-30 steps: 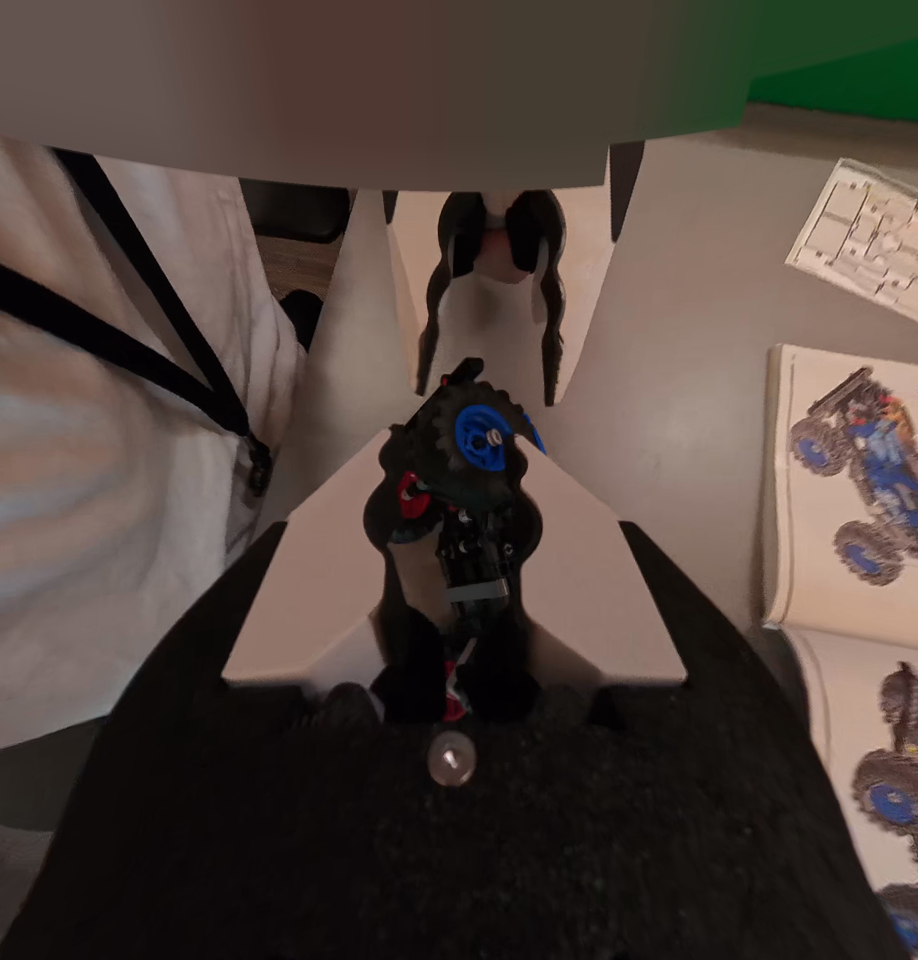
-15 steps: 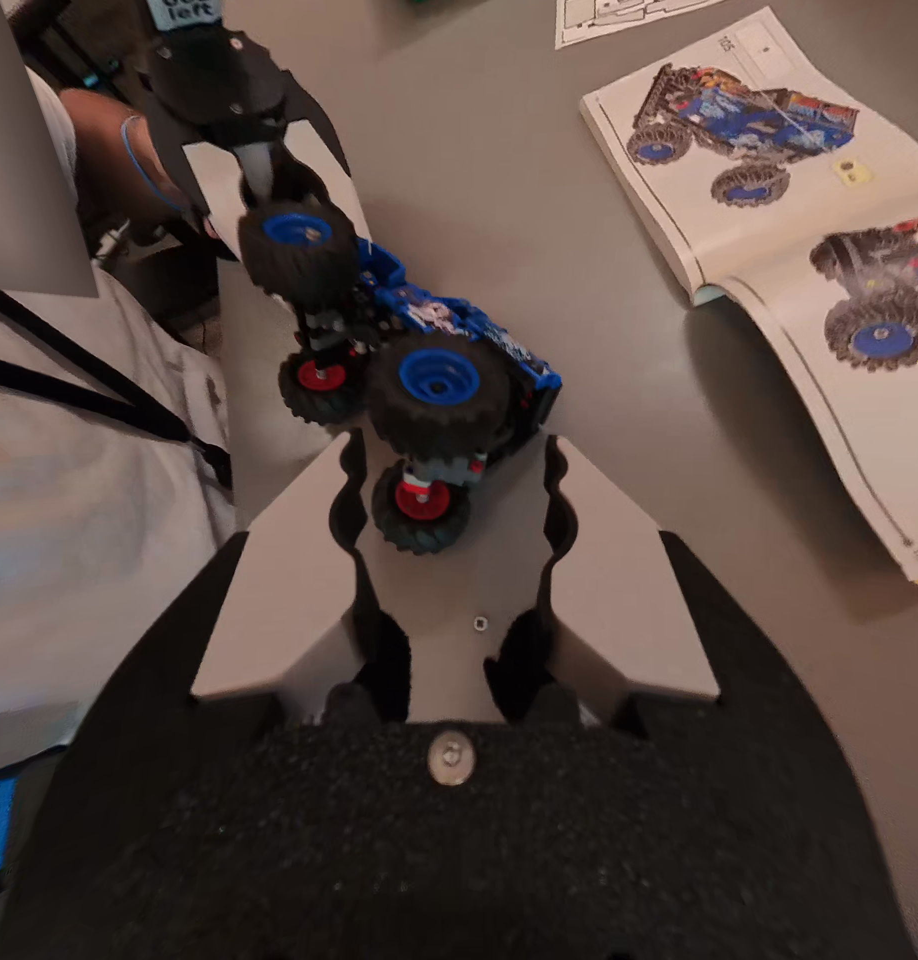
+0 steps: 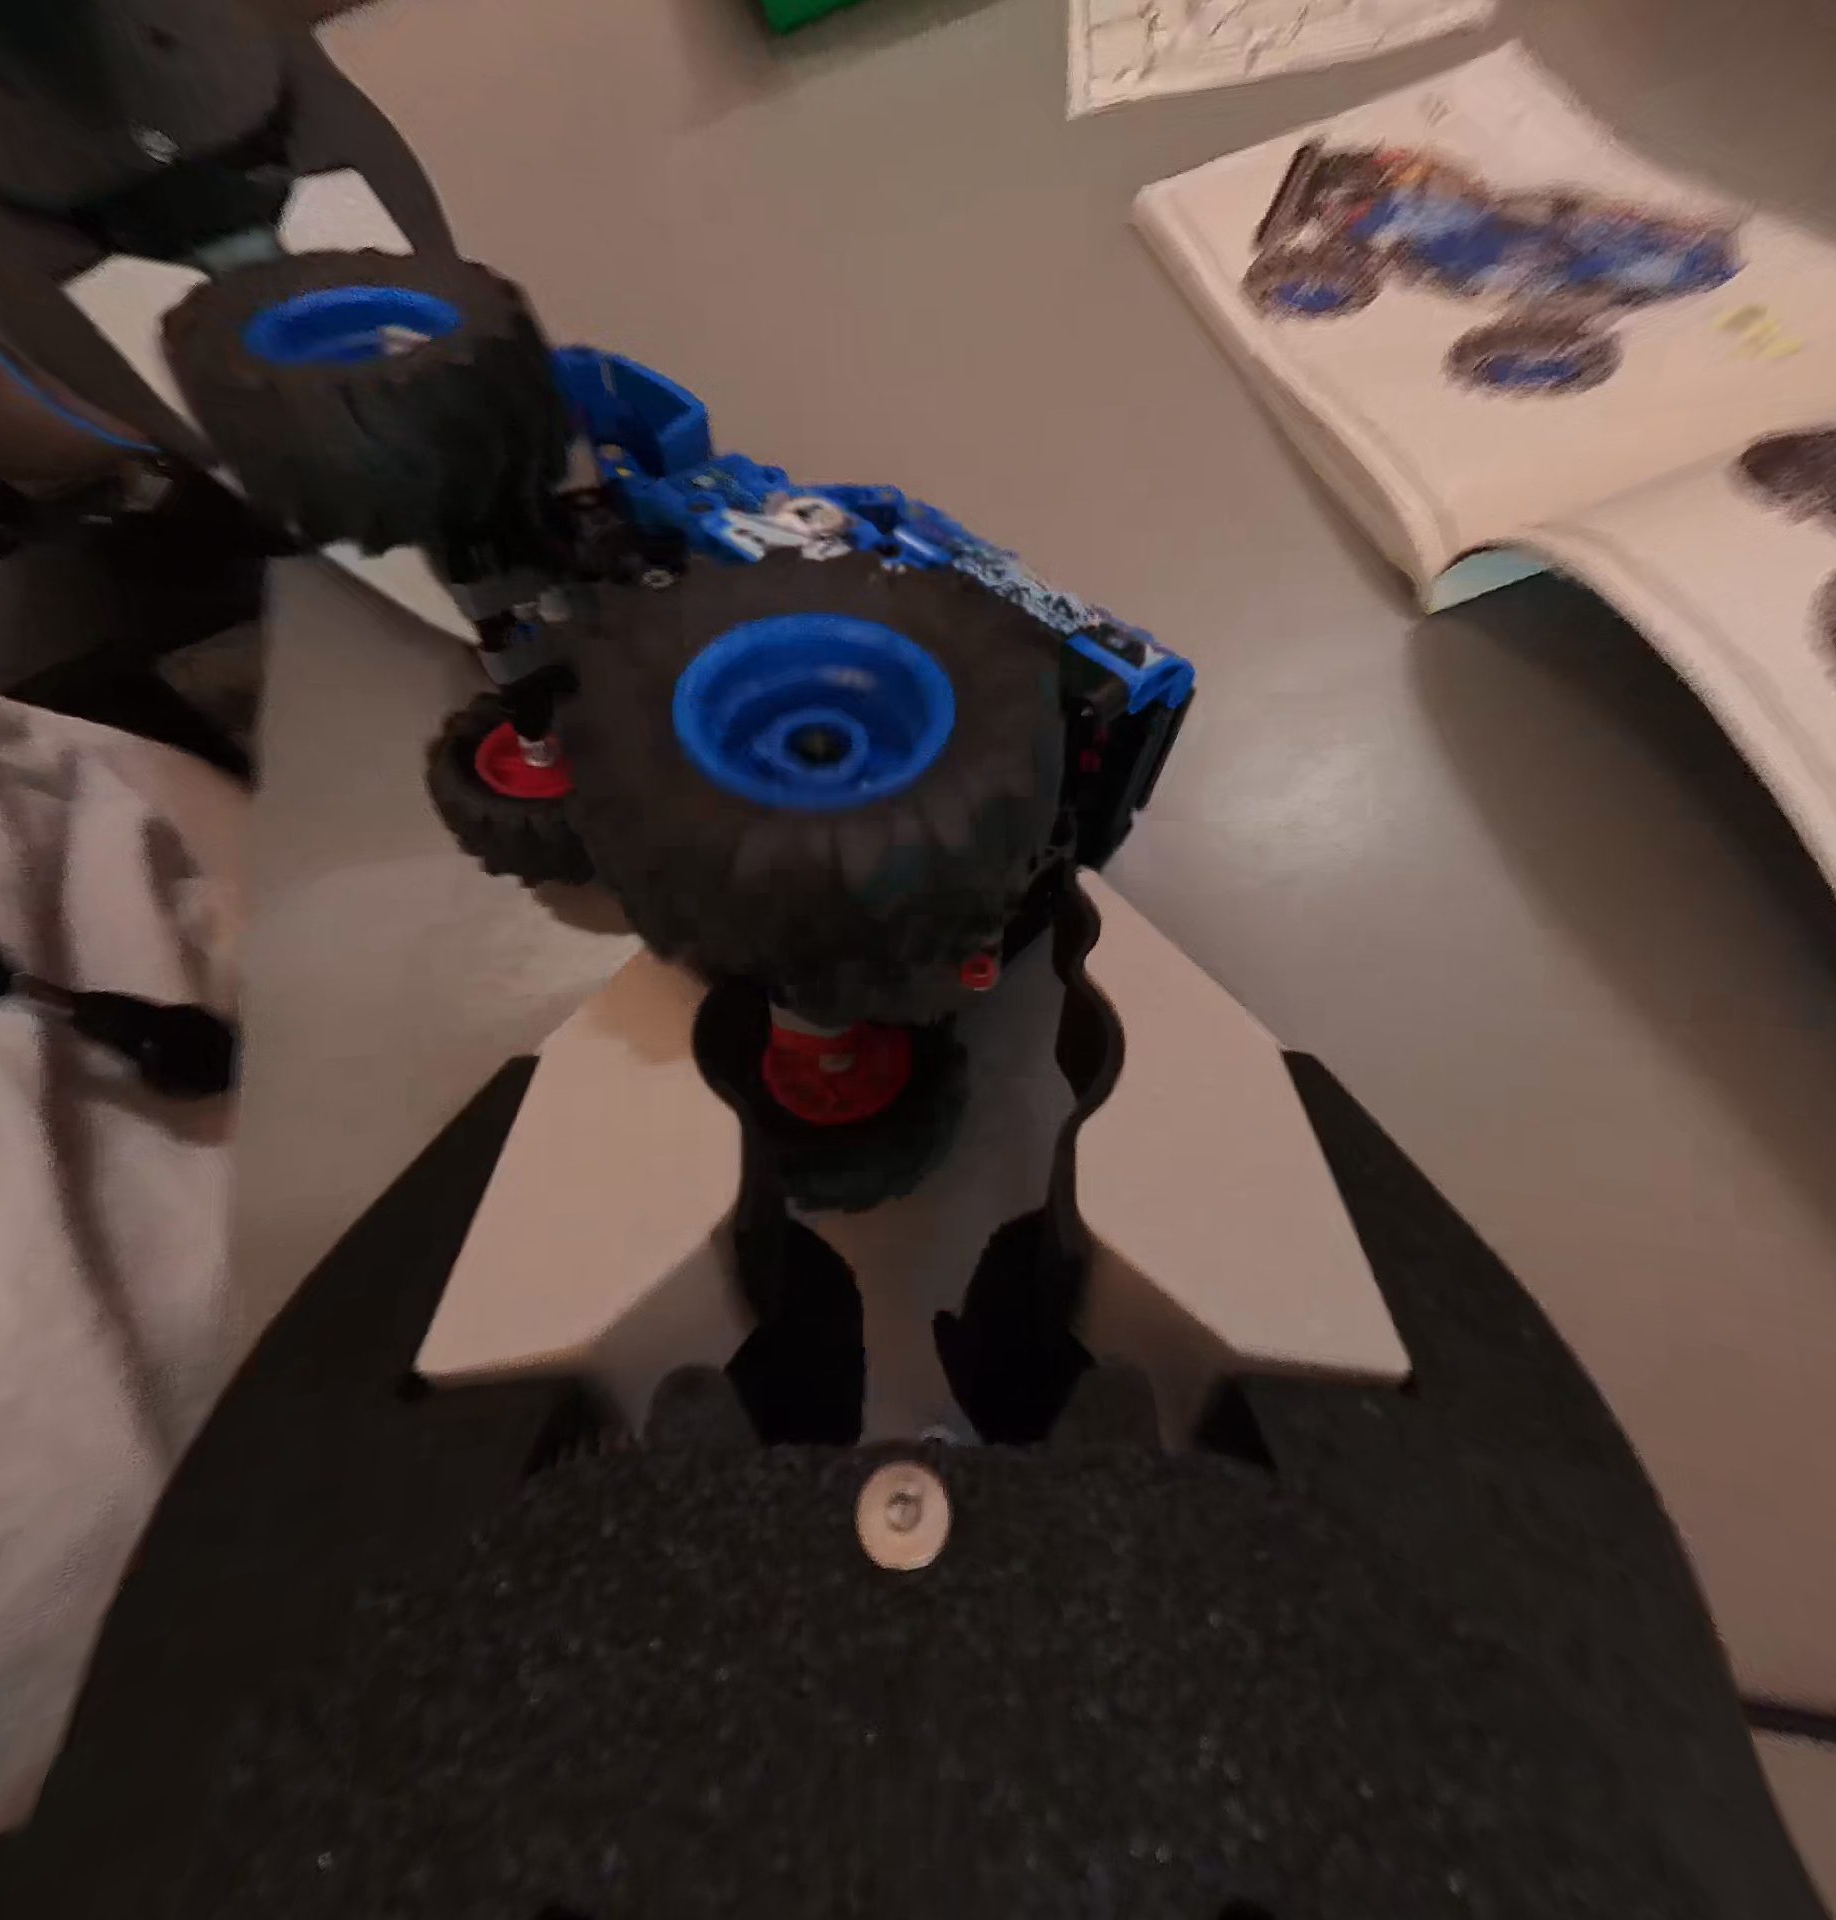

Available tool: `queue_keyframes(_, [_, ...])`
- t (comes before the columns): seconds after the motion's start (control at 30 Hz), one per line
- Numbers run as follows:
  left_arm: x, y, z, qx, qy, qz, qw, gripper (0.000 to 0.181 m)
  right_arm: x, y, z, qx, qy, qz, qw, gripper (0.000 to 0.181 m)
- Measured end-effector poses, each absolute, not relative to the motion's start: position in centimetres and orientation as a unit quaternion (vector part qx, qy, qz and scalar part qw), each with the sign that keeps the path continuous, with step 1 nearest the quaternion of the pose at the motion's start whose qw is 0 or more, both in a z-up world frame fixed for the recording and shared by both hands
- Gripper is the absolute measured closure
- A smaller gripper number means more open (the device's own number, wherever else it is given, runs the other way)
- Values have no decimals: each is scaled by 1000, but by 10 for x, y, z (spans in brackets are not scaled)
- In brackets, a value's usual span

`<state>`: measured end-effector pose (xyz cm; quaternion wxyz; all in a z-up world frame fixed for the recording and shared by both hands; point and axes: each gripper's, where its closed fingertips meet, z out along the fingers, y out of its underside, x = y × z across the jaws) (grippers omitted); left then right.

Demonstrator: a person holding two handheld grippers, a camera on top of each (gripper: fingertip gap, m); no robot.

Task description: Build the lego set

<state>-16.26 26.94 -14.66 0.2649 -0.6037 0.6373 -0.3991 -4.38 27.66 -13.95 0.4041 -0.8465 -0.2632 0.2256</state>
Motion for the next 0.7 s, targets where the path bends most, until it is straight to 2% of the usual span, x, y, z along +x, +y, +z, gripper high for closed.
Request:
queue_keyframes(0.1, [-156,287,-137,-552,681,-334,345,171,-35,290,-126,-831,-270,132,467,132])
queue_keyframes(0.17, [-149,299,-134,-529,694,-321,368,171,-28,300,-118,-823,-255,90,499,132])
queue_keyframes(0.47, [-139,317,-151,-440,745,-357,353,170,-18,301,-138,-846,-178,42,502,132])
queue_keyframes(0.6, [-138,316,-149,-421,746,-346,383,170,-18,284,-132,-842,-164,40,513,125])
queue_keyframes(0.7, [-137,316,-149,-427,742,-343,386,170,-13,255,-117,-848,-134,21,512,131])
